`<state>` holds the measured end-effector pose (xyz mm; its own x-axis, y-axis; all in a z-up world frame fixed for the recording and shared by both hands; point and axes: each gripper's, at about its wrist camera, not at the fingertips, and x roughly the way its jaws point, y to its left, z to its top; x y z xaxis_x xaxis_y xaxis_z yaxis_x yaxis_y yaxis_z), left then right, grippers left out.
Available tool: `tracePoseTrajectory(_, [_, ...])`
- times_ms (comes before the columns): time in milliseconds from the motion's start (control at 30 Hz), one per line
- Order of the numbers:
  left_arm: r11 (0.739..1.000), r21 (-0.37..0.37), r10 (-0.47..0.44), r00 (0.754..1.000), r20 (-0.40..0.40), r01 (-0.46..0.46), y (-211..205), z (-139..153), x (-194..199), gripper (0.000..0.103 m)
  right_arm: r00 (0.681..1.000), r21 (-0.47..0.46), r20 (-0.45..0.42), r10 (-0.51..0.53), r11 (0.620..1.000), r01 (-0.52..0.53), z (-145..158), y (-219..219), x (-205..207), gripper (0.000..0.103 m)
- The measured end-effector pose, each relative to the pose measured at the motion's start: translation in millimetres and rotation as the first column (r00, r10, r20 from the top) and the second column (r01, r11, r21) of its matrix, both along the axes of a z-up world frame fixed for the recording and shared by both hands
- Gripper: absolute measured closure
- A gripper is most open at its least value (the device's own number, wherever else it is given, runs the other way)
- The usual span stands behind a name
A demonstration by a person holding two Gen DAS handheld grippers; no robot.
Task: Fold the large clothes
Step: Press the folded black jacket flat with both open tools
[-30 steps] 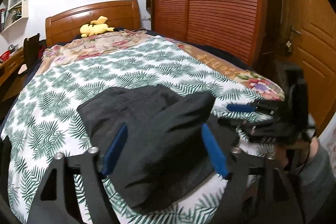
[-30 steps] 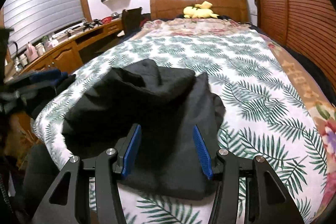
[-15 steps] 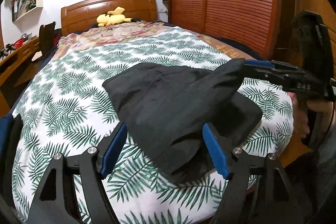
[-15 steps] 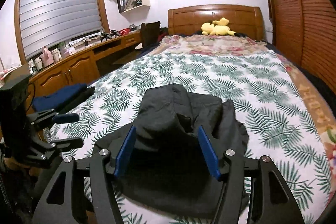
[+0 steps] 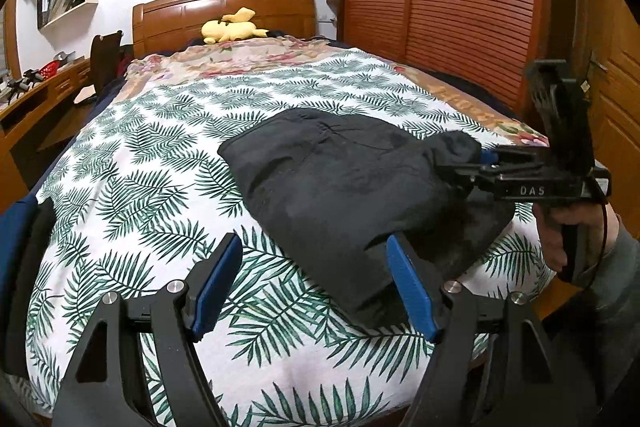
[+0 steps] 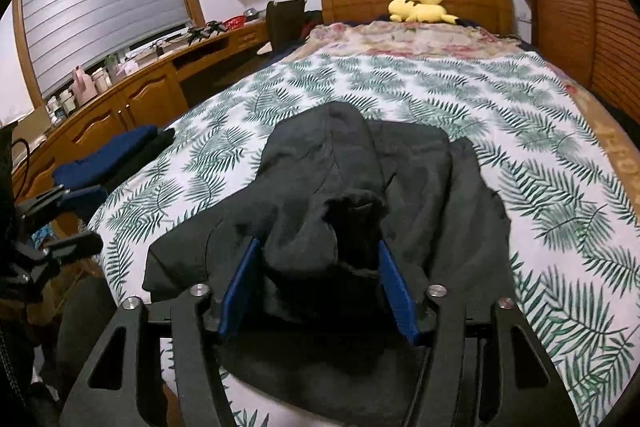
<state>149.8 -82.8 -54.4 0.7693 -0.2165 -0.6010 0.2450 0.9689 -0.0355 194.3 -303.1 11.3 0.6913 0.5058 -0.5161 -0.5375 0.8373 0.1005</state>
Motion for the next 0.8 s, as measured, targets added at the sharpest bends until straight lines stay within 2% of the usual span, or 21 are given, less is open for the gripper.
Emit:
tracePoseTrajectory(167, [1.0,-0.014,0.01,1.0,0.003,-0.01,7.5,-2.3,-2.8,0.028,0.999,-0.034,0.011,0.041,0.999,-0.04,2.2,7.1,-3.7,0.09])
tracePoseTrajectory(267, [1.0,-0.022,0.02,1.0,0.004,-0.019,13.2,-1.9,-3.8,0.028,0.997,-0.052,0.072,0.039,0.998,-0.036,12.4,10.5,-14.8,0.093])
tracePoseTrajectory(400, [0.999,-0.041,0.033,0.999,0.006,-0.033,23.1,1.4,-7.5,0.028,0.986,-0.021,0.159,0.042,0.999,-0.039,36.1,10.6,-31.5,0.094])
tracePoseTrajectory(633, [0.996,-0.065,0.056,0.998,0.027,-0.054,41.2,4.9,-18.3,0.028,0.967,-0.071,0.251,-0.038,0.996,0.057,58.1,-5.5,-55.1,0.095])
tracePoseTrajectory(733, [0.995,-0.07,0.071,0.997,0.037,-0.069,46.4,7.9,-21.1,0.028,0.969,-0.028,0.224,-0.104,0.993,0.113,56.6,-36.3,-58.1,0.095])
tracePoseTrajectory(800, [0.994,-0.075,0.08,0.996,0.041,-0.076,48.0,10.8,-23.2,0.028,0.971,-0.016,0.182,-0.157,0.987,0.163,43.7,-57.4,-53.5,0.095])
